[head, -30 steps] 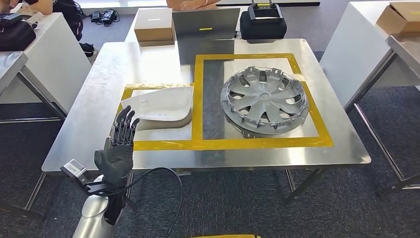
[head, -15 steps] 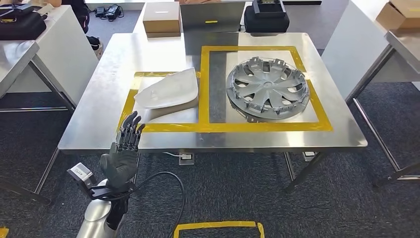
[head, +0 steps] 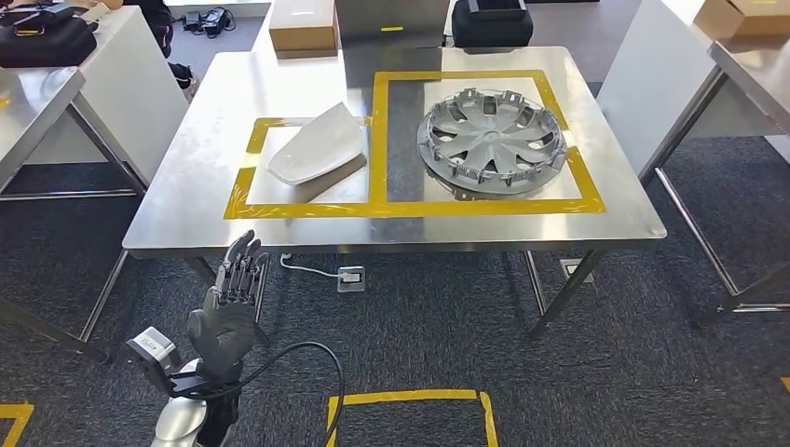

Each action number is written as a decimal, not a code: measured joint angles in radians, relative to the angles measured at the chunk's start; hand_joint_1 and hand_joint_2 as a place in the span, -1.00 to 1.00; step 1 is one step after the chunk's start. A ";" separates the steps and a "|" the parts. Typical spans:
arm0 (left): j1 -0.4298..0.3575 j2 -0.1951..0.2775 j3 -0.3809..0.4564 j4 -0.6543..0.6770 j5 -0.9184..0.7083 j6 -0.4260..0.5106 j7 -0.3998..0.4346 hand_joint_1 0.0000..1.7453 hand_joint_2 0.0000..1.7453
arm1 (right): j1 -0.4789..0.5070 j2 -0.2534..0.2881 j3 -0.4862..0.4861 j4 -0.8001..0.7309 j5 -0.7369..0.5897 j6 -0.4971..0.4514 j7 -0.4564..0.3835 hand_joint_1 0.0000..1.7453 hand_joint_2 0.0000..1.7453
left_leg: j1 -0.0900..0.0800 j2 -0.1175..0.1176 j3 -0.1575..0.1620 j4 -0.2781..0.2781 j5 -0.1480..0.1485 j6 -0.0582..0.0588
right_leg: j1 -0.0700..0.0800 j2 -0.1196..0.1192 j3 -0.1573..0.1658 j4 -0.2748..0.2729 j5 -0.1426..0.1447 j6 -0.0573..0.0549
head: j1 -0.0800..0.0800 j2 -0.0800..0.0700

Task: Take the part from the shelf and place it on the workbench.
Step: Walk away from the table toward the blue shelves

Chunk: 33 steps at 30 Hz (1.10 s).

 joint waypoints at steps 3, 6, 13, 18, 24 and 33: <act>0.020 0.004 0.000 -0.001 -0.004 0.013 0.000 -1.00 -1.00 | 0.001 0.007 0.011 0.000 0.010 0.000 -0.006 -1.00 -1.00 | -0.004 0.001 -0.004 -0.029 0.010 0.022 | -0.004 0.002 -0.006 -0.004 0.021 0.020 | -0.002 0.000; 0.040 0.008 0.001 0.005 -0.006 0.019 0.001 -1.00 -1.00 | 0.003 0.014 0.018 0.002 0.015 0.000 -0.001 -1.00 -1.00 | 0.001 0.004 -0.043 -0.032 0.048 0.043 | -0.007 0.006 -0.041 0.080 -0.081 0.036 | 0.003 0.000; 0.081 0.015 0.001 0.067 -0.043 0.049 0.041 -1.00 -1.00 | -0.001 0.024 0.023 0.006 0.025 0.000 0.041 -1.00 -1.00 | 0.002 0.005 -0.159 -0.007 0.126 0.035 | -0.009 0.007 0.070 0.155 -0.124 0.045 | 0.010 0.000; 0.094 0.018 0.002 0.211 -0.089 0.100 0.038 -1.00 -1.00 | -0.004 0.040 0.036 0.008 0.035 0.000 0.056 -1.00 -1.00 | 0.002 0.005 -0.179 -0.004 0.166 0.003 | -0.001 0.010 0.165 -0.015 -0.145 0.006 | 0.009 0.000; 0.050 0.028 0.025 0.589 -0.146 0.194 0.023 -1.00 -1.00 | -0.005 0.056 0.044 0.010 0.048 0.000 0.050 -1.00 -1.00 | 0.008 0.003 -0.244 0.245 -0.039 -0.024 | -0.002 0.000 0.091 -0.015 -0.075 -0.021 | 0.001 0.000; -0.022 0.074 0.082 1.143 -0.180 0.329 0.251 -1.00 -1.00 | -0.005 0.064 0.067 0.013 0.068 0.000 0.050 -1.00 -1.00 | -0.001 0.002 -0.007 -0.024 0.010 0.014 | 0.001 0.001 0.013 -0.003 0.006 0.016 | -0.003 0.000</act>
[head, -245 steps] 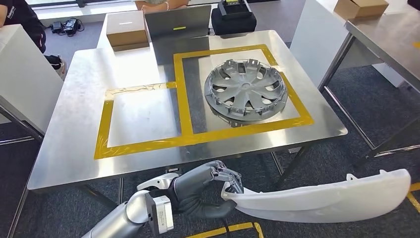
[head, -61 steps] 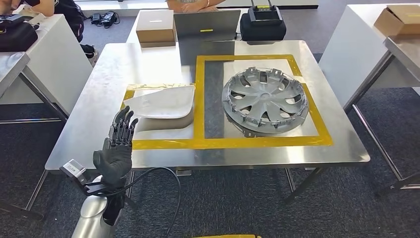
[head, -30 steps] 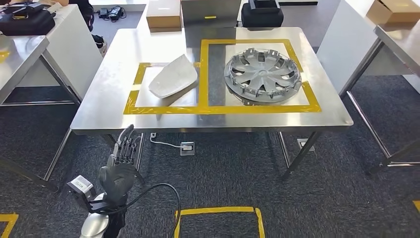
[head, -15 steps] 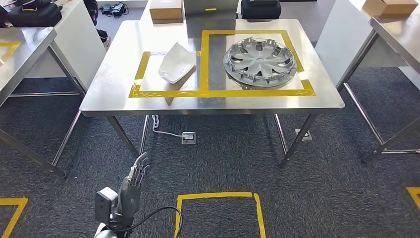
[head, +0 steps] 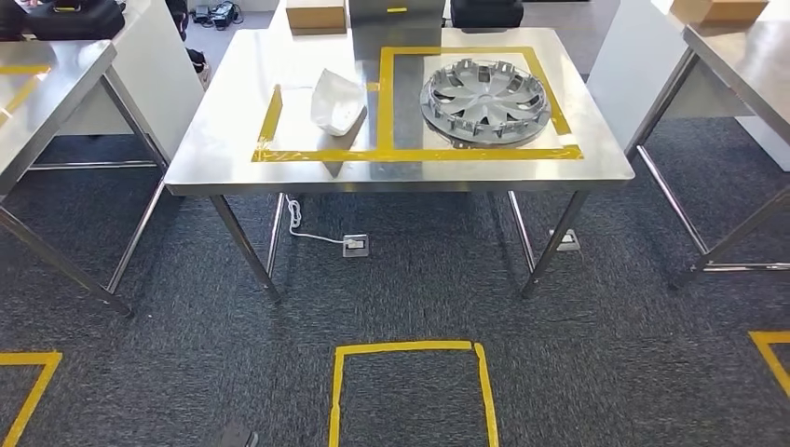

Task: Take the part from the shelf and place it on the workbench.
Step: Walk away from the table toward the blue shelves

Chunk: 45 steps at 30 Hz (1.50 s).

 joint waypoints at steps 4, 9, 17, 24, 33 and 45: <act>-0.002 0.010 0.007 0.106 -0.007 0.001 0.268 -1.00 -1.00 | 0.003 0.000 0.002 0.000 0.002 0.000 0.001 -1.00 -1.00 | 0.002 0.005 -0.044 -0.003 0.039 0.029 | -0.004 0.005 -0.045 0.116 -0.126 0.022 | 0.005 0.000; -0.005 0.013 0.008 0.157 -0.026 -0.030 0.418 -1.00 -1.00 | 0.002 0.000 0.009 0.000 0.013 -0.001 0.004 -1.00 -1.00 | -0.005 0.005 -0.117 0.011 0.089 0.032 | -0.001 0.006 -0.007 0.237 -0.165 0.018 | 0.009 0.000; -0.016 0.005 0.006 0.178 -0.058 -0.059 0.379 -1.00 -1.00 | -0.003 -0.002 0.024 0.002 0.023 -0.007 0.019 -1.00 -1.00 | -0.004 0.004 -0.158 0.022 0.122 -0.003 | 0.011 0.003 0.152 -0.044 -0.123 -0.033 | 0.011 0.000; -0.021 0.006 -0.003 0.187 -0.078 -0.065 0.411 -1.00 -1.00 | 0.000 0.006 0.027 0.006 0.026 -0.024 0.035 -1.00 -1.00 | 0.015 0.001 -0.179 0.261 -0.002 -0.038 | -0.004 -0.005 0.084 -0.039 -0.070 -0.030 | 0.003 0.000; -0.025 0.003 -0.002 0.188 -0.032 -0.078 0.432 -1.00 1.00 | -0.001 0.010 0.024 0.010 0.002 -0.026 0.115 -1.00 1.00 | 0.016 -0.002 -0.021 0.002 0.011 -0.017 | -0.006 -0.002 0.051 -0.009 -0.059 -0.030 | 0.003 0.000; -0.025 0.002 -0.002 0.188 -0.042 -0.057 0.434 -1.00 1.00 | 0.007 0.006 0.050 0.010 -0.009 -0.028 0.095 -1.00 1.00 | 0.007 0.000 -0.033 0.008 0.019 -0.002 | -0.013 0.000 0.046 -0.021 -0.031 0.017 | 0.007 0.000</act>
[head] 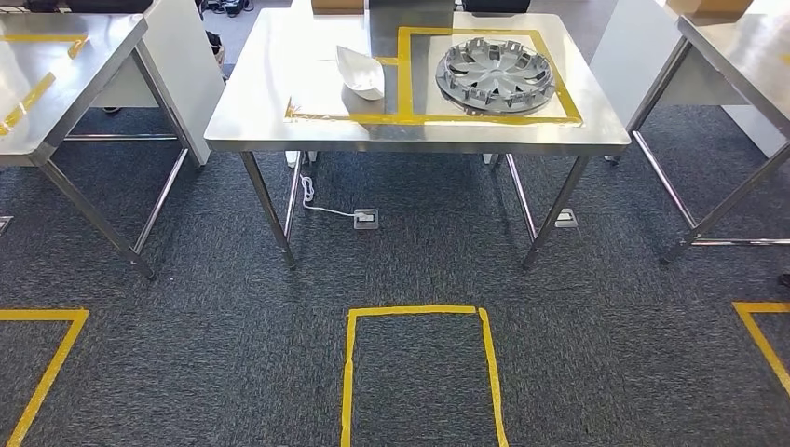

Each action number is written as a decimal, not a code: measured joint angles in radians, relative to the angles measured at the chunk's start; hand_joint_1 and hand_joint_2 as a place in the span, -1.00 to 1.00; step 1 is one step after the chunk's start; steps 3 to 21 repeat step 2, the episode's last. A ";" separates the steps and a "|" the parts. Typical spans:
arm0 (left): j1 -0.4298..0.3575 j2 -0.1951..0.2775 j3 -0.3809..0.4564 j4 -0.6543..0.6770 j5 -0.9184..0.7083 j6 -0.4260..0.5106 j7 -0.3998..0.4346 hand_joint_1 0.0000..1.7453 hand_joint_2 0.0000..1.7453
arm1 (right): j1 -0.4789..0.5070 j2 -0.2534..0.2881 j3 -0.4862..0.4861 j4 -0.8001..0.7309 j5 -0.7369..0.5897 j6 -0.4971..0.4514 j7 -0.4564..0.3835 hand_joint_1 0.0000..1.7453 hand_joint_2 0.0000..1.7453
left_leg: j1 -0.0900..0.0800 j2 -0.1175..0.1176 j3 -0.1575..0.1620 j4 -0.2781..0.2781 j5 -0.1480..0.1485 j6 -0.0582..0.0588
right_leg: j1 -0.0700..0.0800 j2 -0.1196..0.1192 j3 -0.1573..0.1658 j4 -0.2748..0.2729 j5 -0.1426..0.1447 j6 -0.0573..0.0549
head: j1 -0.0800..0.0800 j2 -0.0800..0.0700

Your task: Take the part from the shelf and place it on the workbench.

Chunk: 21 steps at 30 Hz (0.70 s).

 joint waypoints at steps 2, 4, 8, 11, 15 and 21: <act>0.003 0.000 0.000 -0.002 0.002 0.000 0.001 -1.00 1.00 | 0.007 -0.004 0.030 -0.001 -0.024 0.000 0.001 -1.00 1.00 | 0.000 0.000 0.000 0.000 0.000 -0.001 | 0.000 0.000 -0.001 0.001 0.000 0.002 | 0.000 0.000; 0.003 0.000 0.000 -0.002 0.002 0.000 0.001 -1.00 1.00 | 0.007 -0.004 0.030 -0.001 -0.024 0.000 0.001 -1.00 1.00 | 0.000 0.000 0.000 0.000 0.000 -0.001 | 0.000 0.000 -0.001 0.001 0.000 0.002 | 0.000 0.000; 0.003 0.000 0.000 -0.002 0.002 0.000 0.001 -1.00 1.00 | 0.007 -0.004 0.030 -0.001 -0.024 0.000 0.001 -1.00 1.00 | 0.000 0.000 0.000 0.000 0.000 -0.001 | 0.000 0.000 -0.001 0.001 0.000 0.002 | 0.000 0.000; 0.003 0.000 0.000 -0.002 0.002 0.000 0.001 -1.00 1.00 | 0.007 -0.004 0.030 -0.001 -0.024 0.000 0.001 -1.00 1.00 | 0.000 0.000 0.000 0.000 0.000 -0.001 | 0.000 0.000 -0.001 0.001 0.000 0.002 | 0.000 0.000; 0.003 0.000 0.000 -0.002 0.002 0.000 0.001 -1.00 1.00 | 0.007 -0.004 0.030 -0.001 -0.024 0.000 0.001 -1.00 1.00 | 0.000 0.000 0.000 0.000 0.000 -0.001 | 0.000 0.000 -0.001 0.001 0.000 0.002 | 0.000 0.000; 0.003 0.000 0.000 -0.002 0.002 0.000 0.001 -1.00 1.00 | 0.007 -0.004 0.030 -0.001 -0.024 0.000 0.001 -1.00 1.00 | 0.000 0.000 0.000 0.000 0.000 -0.001 | 0.000 0.000 -0.001 0.001 0.000 0.002 | 0.000 0.000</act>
